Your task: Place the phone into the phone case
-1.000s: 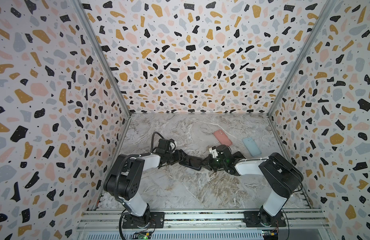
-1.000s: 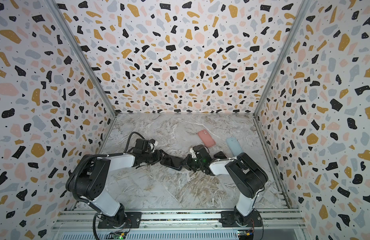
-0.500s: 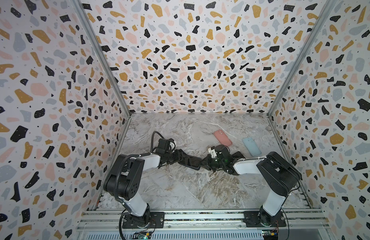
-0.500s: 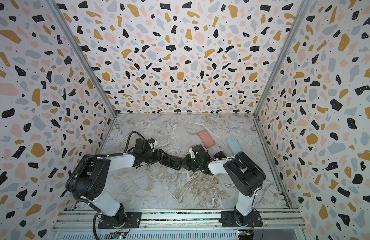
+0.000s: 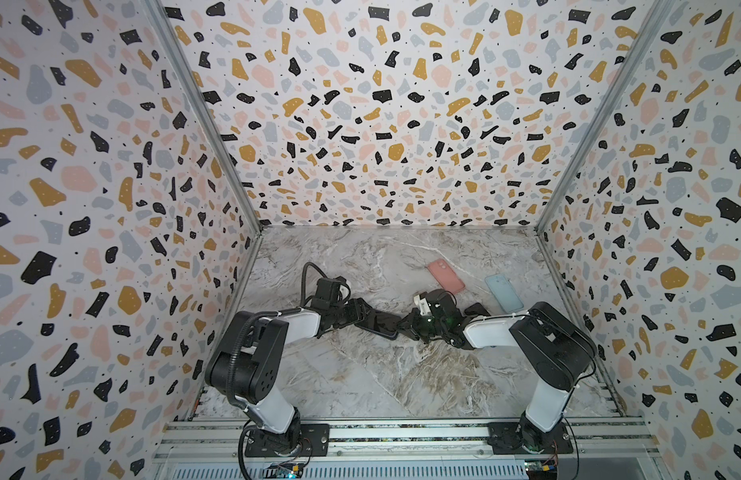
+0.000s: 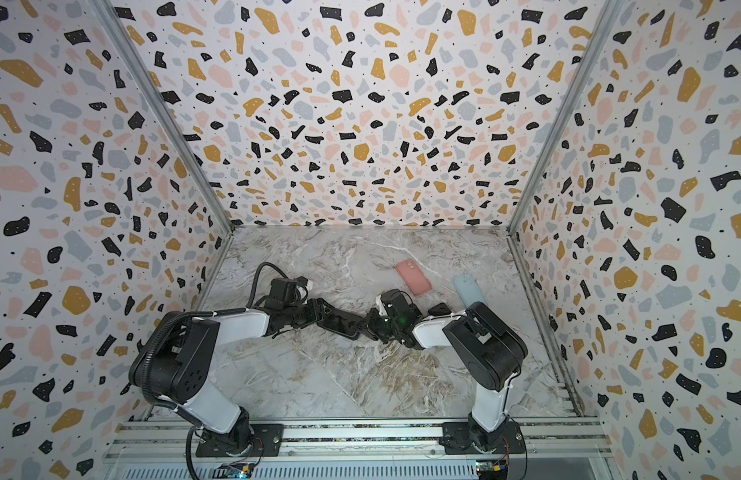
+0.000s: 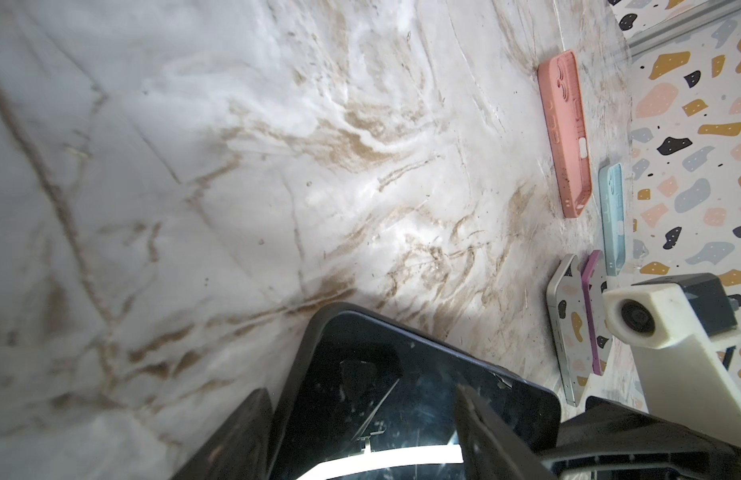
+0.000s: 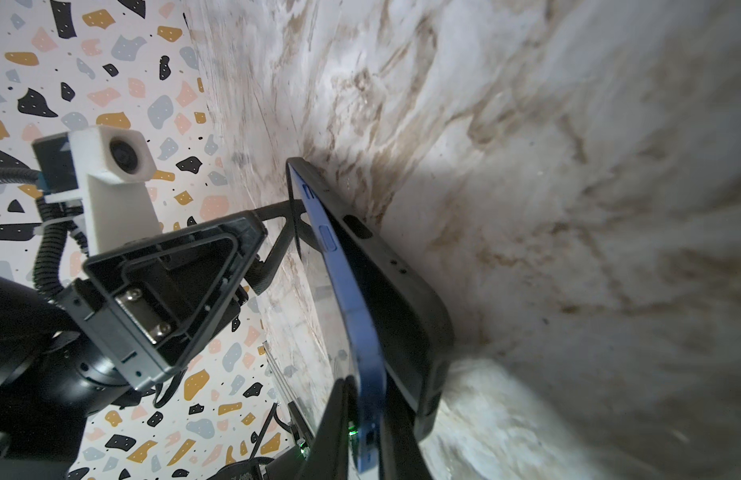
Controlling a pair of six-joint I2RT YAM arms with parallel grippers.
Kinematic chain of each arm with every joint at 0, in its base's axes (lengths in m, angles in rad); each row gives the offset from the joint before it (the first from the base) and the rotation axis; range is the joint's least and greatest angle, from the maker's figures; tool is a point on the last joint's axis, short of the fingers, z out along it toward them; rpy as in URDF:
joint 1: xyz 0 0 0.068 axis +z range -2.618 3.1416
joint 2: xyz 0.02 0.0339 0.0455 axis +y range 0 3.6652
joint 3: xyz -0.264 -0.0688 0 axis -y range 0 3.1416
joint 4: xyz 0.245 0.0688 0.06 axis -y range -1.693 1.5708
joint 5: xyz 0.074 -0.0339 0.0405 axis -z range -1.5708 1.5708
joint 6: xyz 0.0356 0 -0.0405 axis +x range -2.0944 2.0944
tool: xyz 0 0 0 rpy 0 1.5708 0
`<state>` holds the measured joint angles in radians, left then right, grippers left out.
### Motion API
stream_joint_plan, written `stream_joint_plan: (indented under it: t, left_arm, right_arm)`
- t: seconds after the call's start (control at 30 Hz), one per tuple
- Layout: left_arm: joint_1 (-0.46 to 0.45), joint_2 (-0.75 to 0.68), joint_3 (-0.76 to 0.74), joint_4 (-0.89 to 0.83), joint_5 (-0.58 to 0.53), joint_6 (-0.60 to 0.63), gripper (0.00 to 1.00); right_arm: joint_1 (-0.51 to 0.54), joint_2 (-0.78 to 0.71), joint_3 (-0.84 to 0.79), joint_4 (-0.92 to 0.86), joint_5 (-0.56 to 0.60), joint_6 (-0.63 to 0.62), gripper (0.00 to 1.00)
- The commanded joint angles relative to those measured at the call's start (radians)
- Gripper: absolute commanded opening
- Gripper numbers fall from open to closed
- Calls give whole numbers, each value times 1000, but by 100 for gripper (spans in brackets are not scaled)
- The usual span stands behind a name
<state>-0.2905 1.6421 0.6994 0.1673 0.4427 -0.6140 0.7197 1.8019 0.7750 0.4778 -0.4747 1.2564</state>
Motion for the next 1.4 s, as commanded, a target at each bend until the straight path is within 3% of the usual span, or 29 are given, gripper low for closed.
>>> stream_joint_plan:
  t: [0.0,0.77,1.1,1.37]
  left_arm:
    - [-48,-17,-34,-7,81,-34,69]
    - [-116,-42,-52,20,78,-67,70]
    - [-114,-29,-39,4,72,-52,70]
    - [-103,-28,-25,-25,65,-31,70]
  right_arm:
    - [43,58,4,-156,50,5,0]
    - [76,120,77,-185,71,-8,0]
    - [76,38,61,-233,102,-35,0]
    - [71,-31,44,-262,126,-55,18]
